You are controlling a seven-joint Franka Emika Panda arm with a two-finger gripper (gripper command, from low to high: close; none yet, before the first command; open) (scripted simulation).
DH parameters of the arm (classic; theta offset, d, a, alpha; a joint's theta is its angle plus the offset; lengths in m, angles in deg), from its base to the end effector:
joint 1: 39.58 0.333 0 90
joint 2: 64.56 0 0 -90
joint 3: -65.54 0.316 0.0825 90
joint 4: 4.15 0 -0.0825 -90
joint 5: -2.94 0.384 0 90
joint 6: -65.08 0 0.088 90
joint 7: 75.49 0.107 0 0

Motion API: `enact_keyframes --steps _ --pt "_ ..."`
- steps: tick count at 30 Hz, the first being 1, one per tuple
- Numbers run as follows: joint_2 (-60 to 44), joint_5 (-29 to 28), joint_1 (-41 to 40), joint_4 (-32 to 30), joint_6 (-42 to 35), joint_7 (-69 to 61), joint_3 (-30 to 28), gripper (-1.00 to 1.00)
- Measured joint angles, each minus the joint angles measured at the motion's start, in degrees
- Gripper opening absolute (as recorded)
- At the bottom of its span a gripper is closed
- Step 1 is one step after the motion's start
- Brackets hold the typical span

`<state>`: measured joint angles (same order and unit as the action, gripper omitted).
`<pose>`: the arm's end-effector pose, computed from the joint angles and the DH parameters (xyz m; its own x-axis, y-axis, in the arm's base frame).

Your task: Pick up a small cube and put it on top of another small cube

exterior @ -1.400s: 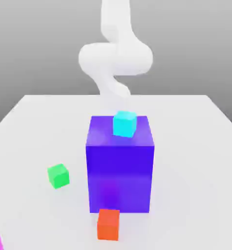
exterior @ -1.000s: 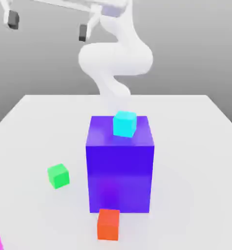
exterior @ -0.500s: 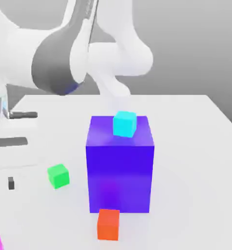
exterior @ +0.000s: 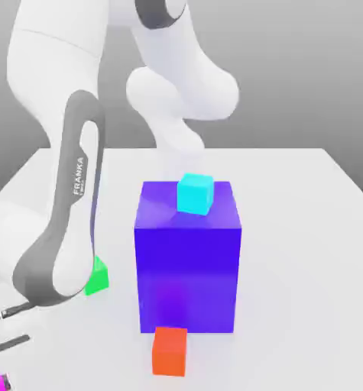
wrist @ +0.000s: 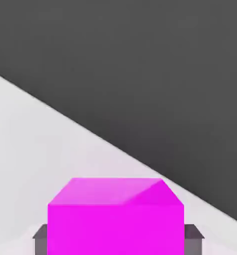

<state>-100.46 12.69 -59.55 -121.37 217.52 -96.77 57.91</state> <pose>0.5173 -0.2772 0.1306 0.9722 -0.2343 -0.0016 -0.2343 -0.9722 -0.0009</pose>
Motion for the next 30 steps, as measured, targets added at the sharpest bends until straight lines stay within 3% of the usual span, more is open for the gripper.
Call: enact_keyframes --steps 6,14,21,25,30 --pt "7.23 -1.78 1.40 -2.05 -5.19 1.39 -1.88 -1.00" --pt "23.29 -17.68 8.75 -17.95 -4.63 21.13 -14.46 -1.00" --pt "38.37 -30.64 6.65 -32.35 -4.29 38.63 -18.25 -1.00" --pt "45.99 -32.94 4.59 -40.84 -3.29 45.01 -17.96 -1.00" --pt "54.17 -30.20 3.94 -51.88 -0.85 49.28 -18.33 -1.00"
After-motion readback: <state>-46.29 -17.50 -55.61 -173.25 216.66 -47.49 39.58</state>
